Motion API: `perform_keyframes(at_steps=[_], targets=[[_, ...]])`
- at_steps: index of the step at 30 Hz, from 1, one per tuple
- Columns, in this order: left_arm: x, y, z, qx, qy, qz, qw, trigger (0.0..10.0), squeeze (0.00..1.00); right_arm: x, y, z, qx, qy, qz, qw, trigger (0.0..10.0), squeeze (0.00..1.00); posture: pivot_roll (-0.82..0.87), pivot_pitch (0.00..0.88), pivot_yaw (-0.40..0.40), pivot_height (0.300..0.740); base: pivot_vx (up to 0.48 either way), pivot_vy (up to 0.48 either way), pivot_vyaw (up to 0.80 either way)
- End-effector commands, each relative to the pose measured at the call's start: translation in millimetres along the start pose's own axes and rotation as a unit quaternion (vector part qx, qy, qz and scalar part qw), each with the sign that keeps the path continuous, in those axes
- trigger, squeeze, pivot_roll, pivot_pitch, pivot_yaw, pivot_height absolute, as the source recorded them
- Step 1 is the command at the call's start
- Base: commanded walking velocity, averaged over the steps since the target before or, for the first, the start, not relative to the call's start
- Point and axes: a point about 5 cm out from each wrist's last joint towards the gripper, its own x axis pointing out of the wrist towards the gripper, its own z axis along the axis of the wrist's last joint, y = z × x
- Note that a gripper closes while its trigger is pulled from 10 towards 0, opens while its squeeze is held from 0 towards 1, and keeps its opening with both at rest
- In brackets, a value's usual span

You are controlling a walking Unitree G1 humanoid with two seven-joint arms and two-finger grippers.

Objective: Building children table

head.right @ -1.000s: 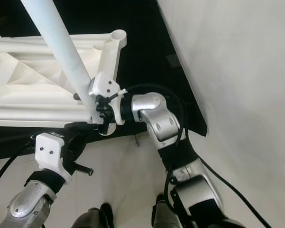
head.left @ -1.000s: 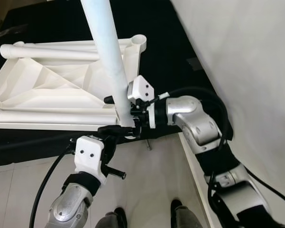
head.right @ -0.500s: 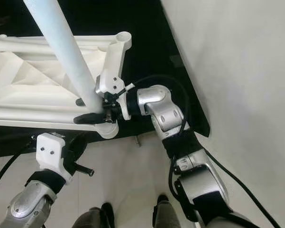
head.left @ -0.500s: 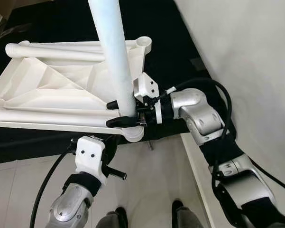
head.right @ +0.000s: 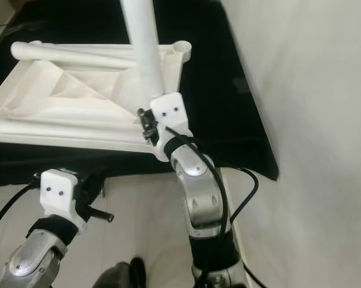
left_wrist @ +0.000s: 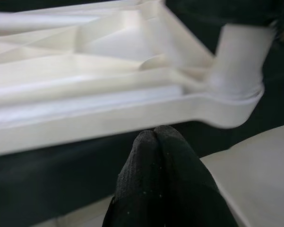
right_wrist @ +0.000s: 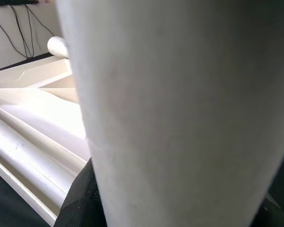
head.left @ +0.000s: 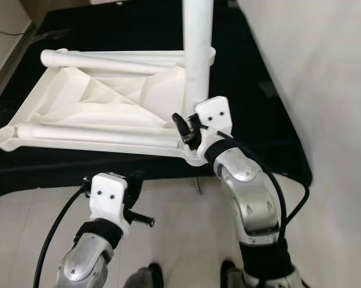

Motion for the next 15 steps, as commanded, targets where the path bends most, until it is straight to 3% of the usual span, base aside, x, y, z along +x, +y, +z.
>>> perform_keyframes(at_steps=[1,2,6,7,10,11,12,13,14,15], targets=[[-1.9,-0.6,-4,0.000,0.010,-0.005,1.000,10.0,0.00,0.3,28.9,-37,0.046,0.088,0.046,0.994,0.0,0.00,0.03,0.310,0.078,0.740,0.000,0.000,0.00],[-1.8,-0.8,-4,0.000,0.010,-0.004,1.000,10.0,0.00,6.7,29.1,-35,0.046,0.083,0.052,0.994,10.0,0.00,0.03,0.315,0.072,0.740,0.000,0.000,0.00],[-2.2,-0.6,-4,0.001,0.009,0.000,1.000,10.0,0.00,12.6,32.1,-27,0.056,0.069,0.075,0.993,10.0,0.00,0.03,0.320,0.070,0.740,0.000,0.000,0.00],[-2.1,-0.5,-3,0.001,0.009,0.001,1.000,10.0,0.00,15.4,37.0,-19,0.083,0.048,0.119,0.988,10.0,1.00,0.03,0.323,0.071,0.740,0.000,0.000,0.00],[-2.1,-1.0,-3,0.000,0.008,0.001,1.000,10.0,0.00,17.6,40.6,2,0.115,-0.004,0.200,0.973,10.0,1.00,0.03,0.329,0.068,0.740,0.000,0.000,0.00],[-2.1,-1.0,-3,0.000,0.008,0.001,1.000,10.0,0.00,17.6,40.6,2,0.115,-0.004,0.200,0.973,10.0,1.00,0.03,0.329,0.068,0.740,0.000,0.000,0.00],[-2.1,-1.2,-2,0.000,0.007,0.001,1.000,10.0,0.00,17.6,40.5,9,0.122,-0.024,0.241,0.963,10.0,1.00,0.03,0.329,0.068,0.740,0.000,0.000,0.00],[-2.1,-1.2,-2,0.000,0.007,0.001,1.000,10.0,0.00,17.6,40.5,9,0.122,-0.024,0.241,0.963,10.0,1.00,0.03,0.329,0.068,0.740,0.000,0.000,0.00],[-2.1,-1.5,-2,-0.001,0.007,0.001,1.000,10.0,0.00,17.2,35.3,15,0.090,-0.044,0.307,0.947,10.0,0.00,0.03,0.332,0.066,0.740,0.000,0.000,0.00],[-2.1,-1.5,-2,-0.001,0.007,0.001,1.000,10.0,0.00,17.2,35.3,15,0.090,-0.044,0.307,0.947,10.0,0.00,0.03,0.332,0.066,0.740,0.000,0.000,0.00]])
